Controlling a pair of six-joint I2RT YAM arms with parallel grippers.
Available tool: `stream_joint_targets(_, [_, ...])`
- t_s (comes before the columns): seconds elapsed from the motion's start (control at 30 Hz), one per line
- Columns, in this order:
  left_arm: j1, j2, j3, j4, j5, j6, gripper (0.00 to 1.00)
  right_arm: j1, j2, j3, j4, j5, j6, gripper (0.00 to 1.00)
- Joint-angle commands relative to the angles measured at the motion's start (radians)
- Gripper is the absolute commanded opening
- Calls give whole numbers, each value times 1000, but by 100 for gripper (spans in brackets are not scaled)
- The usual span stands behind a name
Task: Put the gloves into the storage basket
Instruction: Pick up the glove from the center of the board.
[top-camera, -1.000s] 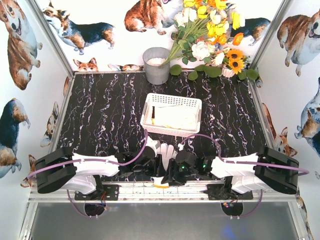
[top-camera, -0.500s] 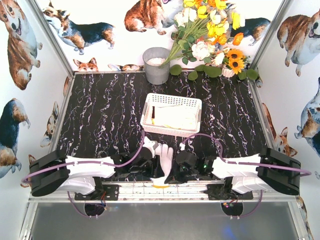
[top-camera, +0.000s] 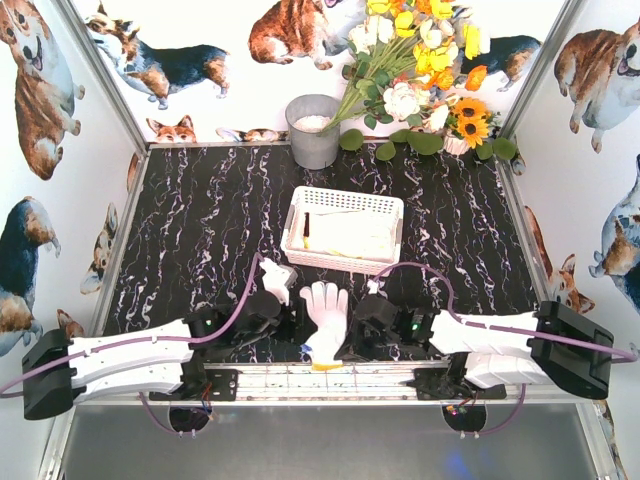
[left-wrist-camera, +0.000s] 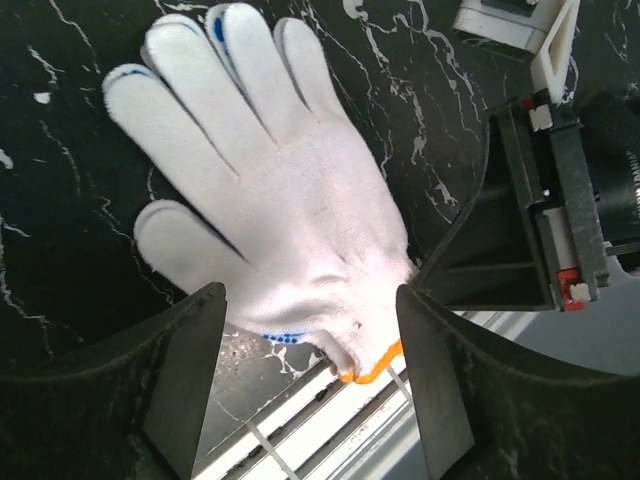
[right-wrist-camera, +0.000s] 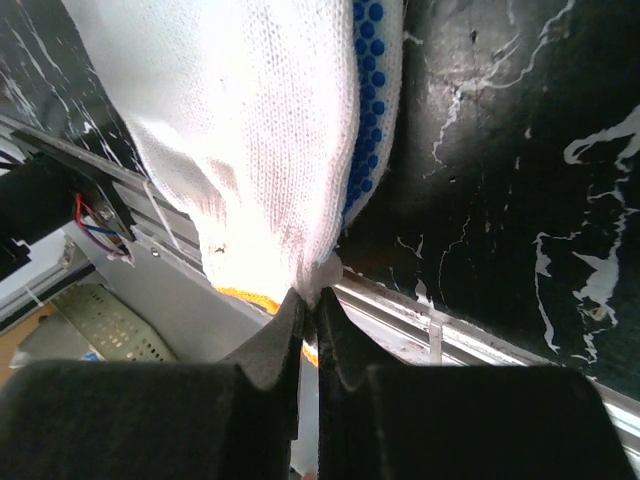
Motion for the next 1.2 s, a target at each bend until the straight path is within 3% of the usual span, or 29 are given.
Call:
stream_joint_targets(0.0, [-7,-23,56,-73,-53,131,65,-51,-42,54,-32,-38,-7,0])
stream_joint_targets(0.23, [-60,20,140,-148,-41,292,70,-122,-84,118,-104,-70,-72,0])
stream_joint_targets(0.37, [-172,5,168,-158,-125,368,75,-159,-68,128,-94,-117,-72,0])
stream_joint_targets(0.7, [-376,54,212,-197,-305,476,73,-213,-57,138,-78,-187,-22,0])
stream_joint_targets(1.17, [-425,293,206,-4,-374,562,73,-243,-89,141,-1,-213,57,0])
